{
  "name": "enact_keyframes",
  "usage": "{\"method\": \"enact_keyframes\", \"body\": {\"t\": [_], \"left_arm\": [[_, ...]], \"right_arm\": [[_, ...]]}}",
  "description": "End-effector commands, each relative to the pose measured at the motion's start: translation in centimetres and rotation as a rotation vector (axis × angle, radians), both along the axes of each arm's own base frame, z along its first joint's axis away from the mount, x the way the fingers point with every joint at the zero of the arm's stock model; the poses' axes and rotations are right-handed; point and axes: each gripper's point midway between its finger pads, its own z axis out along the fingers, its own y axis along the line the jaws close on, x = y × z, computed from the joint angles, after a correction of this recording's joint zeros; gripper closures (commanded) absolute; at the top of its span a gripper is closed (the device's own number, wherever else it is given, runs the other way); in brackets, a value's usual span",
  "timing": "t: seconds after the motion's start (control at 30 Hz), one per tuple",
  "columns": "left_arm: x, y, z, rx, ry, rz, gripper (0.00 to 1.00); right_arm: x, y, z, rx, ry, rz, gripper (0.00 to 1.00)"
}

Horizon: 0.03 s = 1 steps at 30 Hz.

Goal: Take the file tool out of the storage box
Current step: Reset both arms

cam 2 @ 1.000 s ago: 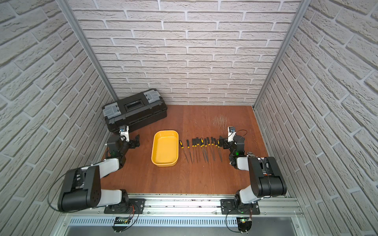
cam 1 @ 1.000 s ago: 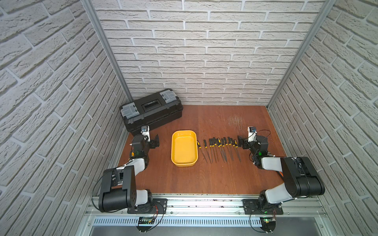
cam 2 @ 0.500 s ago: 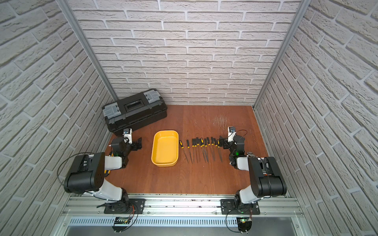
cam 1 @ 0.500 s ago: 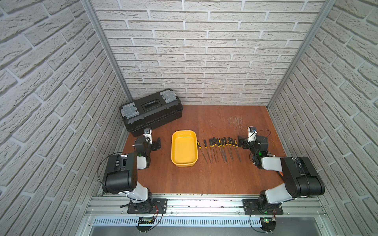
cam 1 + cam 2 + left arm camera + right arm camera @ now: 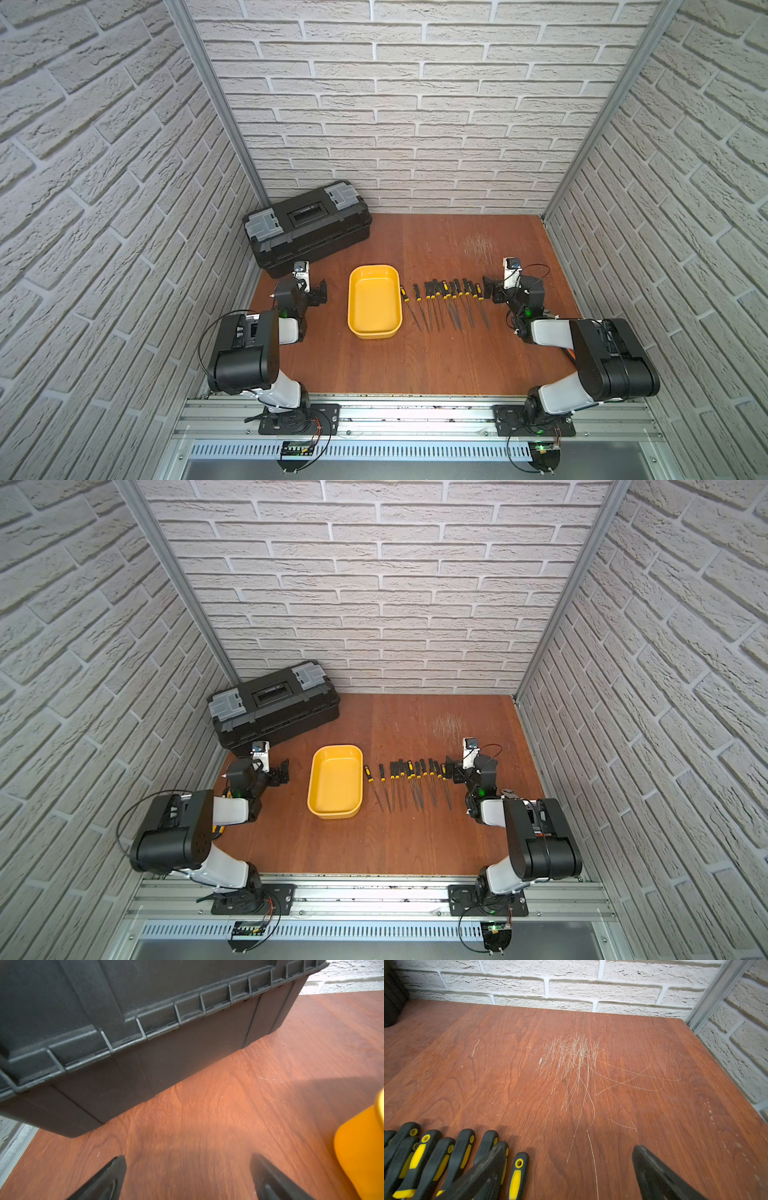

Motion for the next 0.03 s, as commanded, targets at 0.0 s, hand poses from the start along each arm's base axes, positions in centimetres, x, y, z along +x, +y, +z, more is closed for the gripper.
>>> {"method": "enact_keyframes", "body": {"t": [0.0], "left_arm": [[0.81,0.05,1.66,0.016,-0.063,-0.005,0.01]], "right_arm": [[0.26,-0.21,0.9,-0.011,-0.044,-0.009,0.0]]}}
